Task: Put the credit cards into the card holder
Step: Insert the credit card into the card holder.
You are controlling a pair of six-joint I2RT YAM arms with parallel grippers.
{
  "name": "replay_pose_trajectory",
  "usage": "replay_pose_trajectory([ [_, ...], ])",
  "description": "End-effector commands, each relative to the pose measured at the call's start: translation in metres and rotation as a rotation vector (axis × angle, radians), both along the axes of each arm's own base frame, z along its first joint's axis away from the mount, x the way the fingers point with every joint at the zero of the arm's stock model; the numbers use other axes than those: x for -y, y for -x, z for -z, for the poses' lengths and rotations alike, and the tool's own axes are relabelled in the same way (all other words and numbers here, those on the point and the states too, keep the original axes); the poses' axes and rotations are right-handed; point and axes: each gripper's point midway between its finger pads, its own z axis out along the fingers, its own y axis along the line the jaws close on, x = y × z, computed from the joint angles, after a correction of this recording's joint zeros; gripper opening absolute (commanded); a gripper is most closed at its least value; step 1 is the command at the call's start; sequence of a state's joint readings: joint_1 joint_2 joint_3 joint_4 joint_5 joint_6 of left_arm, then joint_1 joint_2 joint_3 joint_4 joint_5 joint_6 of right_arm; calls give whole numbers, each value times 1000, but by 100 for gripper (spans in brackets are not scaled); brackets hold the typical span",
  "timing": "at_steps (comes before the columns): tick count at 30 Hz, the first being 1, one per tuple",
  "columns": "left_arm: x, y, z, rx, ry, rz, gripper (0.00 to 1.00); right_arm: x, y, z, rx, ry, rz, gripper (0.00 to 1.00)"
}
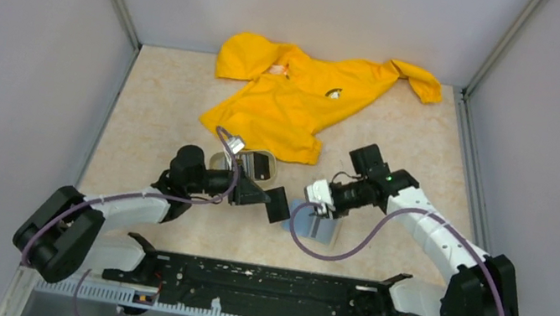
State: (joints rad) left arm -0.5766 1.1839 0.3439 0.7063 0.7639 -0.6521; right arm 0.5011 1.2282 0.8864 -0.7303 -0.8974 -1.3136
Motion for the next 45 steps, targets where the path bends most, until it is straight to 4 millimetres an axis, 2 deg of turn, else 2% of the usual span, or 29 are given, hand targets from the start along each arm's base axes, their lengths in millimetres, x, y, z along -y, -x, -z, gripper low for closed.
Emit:
replay_pose_trajectory([
  [1, 14, 0, -12, 17, 81, 66, 0, 27, 26, 42, 61, 117, -152, 18],
  [3, 22, -3, -6, -1, 72, 85, 0, 34, 37, 58, 28, 144, -180, 3],
  [4, 26, -4, -4, -3, 69, 96, 0, 36, 41, 66, 17, 158, -188, 0],
  [10, 49, -14, 17, -35, 25, 136, 0, 54, 60, 93, 31, 229, -336, 0],
  [15, 58, -24, 40, -90, -29, 141, 0, 63, 79, 110, 26, 268, -470, 0],
  [20, 64, -29, 53, -128, -52, 149, 0, 60, 72, 129, 78, 366, -461, 0],
  [26, 64, -30, 59, -145, -68, 150, 0, 67, 56, 136, 124, 470, -418, 0],
  [31, 64, -31, 68, -183, -114, 143, 0, 79, 28, 136, 218, 575, -315, 0],
  [38, 67, -30, 81, -258, -164, 108, 0, 84, 5, 130, 278, 623, -201, 0],
  [41, 69, -30, 85, -277, -173, 61, 0, 76, 14, 121, 234, 553, -200, 0],
  [45, 71, -29, 86, -301, -152, -8, 0, 47, 30, 85, 69, 353, -155, 1],
])
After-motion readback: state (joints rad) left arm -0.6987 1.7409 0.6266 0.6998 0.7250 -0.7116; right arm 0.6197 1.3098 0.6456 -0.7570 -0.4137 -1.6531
